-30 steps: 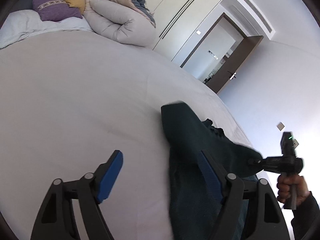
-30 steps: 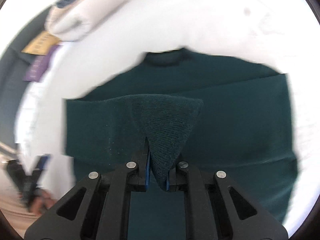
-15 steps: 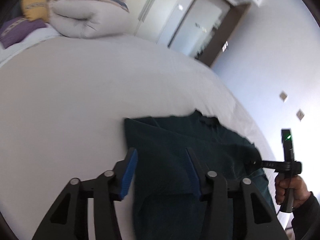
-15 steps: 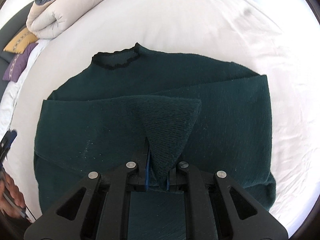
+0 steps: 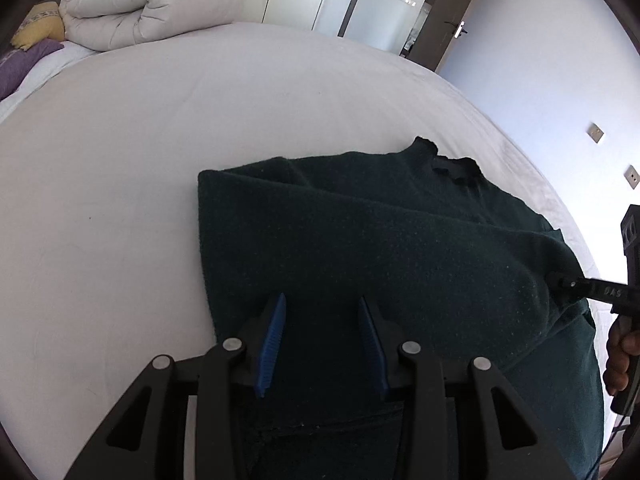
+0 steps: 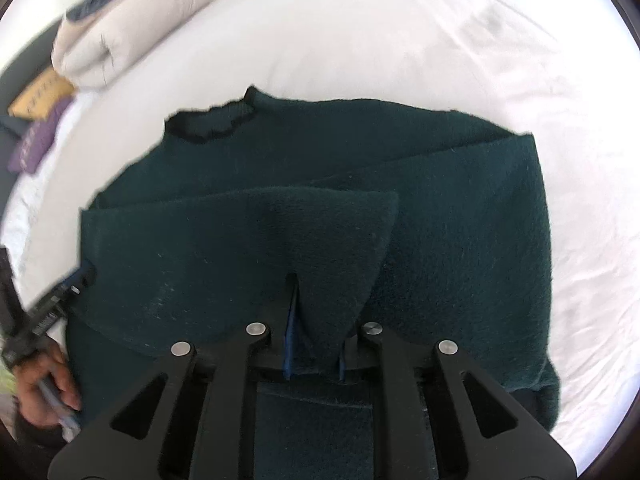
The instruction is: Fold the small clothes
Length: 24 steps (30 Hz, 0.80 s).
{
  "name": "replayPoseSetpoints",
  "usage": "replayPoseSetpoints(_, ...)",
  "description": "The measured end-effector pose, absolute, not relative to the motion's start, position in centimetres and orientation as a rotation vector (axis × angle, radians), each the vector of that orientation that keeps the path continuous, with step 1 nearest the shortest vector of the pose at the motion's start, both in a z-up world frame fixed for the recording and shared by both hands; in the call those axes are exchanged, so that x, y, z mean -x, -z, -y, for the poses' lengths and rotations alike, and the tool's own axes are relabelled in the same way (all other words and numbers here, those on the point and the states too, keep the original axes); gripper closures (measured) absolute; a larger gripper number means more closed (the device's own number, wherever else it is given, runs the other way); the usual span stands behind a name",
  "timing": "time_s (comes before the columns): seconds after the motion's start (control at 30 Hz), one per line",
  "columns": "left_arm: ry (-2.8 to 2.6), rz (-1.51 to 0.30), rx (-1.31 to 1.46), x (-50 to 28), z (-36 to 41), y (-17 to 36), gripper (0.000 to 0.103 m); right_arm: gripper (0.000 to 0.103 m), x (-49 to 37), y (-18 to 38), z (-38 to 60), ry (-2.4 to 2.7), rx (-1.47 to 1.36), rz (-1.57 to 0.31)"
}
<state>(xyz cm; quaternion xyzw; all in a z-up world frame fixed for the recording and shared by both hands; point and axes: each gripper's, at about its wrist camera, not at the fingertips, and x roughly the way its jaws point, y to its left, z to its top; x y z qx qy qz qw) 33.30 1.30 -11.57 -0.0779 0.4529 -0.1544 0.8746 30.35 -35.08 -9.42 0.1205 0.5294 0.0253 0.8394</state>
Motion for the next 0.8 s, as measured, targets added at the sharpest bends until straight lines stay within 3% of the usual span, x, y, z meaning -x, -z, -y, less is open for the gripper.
replayPoseSetpoints(0.1, 0.327, -0.938, 0.157, -33.1, -1.5, 11.6, 0.063, 0.084, -29.7, 8.9, 37.1, -0.051, -0.385, -1.108)
replayPoseSetpoints(0.23, 0.324, -0.928, 0.156, -33.2, -1.3, 11.7, 0.063, 0.06, -27.8, 7.7, 40.4, 0.122, -0.514, -1.035)
replayPoseSetpoints(0.37, 0.317, -0.923, 0.138, -33.3, -0.8, 11.8, 0.062, 0.06, -27.4, 5.8, 40.5, 0.081, -0.567, -0.903)
replayPoseSetpoints(0.5, 0.318, -0.915, 0.135, -33.4, -0.7, 11.9, 0.062, 0.059, -29.5, 6.5, 36.7, -0.129, -0.559, -0.912)
replayPoseSetpoints(0.57, 0.323, -0.908, 0.143, -33.4, -0.8, 11.9, 0.062, 0.052, -31.1, 9.0, 36.0, -0.159, -0.581, -0.979)
replayPoseSetpoints(0.6, 0.336, -0.904, 0.16, -33.5, -1.0, 11.8, 0.06, 0.06, -31.8, 10.7, 36.3, -0.142, -0.585, -1.021)
replayPoseSetpoints(0.63, 0.35, -0.901, 0.184, -33.4, -1.3, 11.8, 0.058, 0.077, -31.8, 11.4, 36.9, -0.144, -0.584, -0.991)
replayPoseSetpoints(0.7, 0.378, -0.9, 0.263, -32.9, -2.6, 11.4, 0.056, 0.081, -31.2, 11.7, 38.5, -0.143, -0.635, -0.959)
replayPoseSetpoints(0.8, 0.376, -0.919, 0.343, -30.0, -5.0, 10.1, 0.048, 0.076, -28.2, 10.5, 41.5, 0.003, -0.675, -0.937)
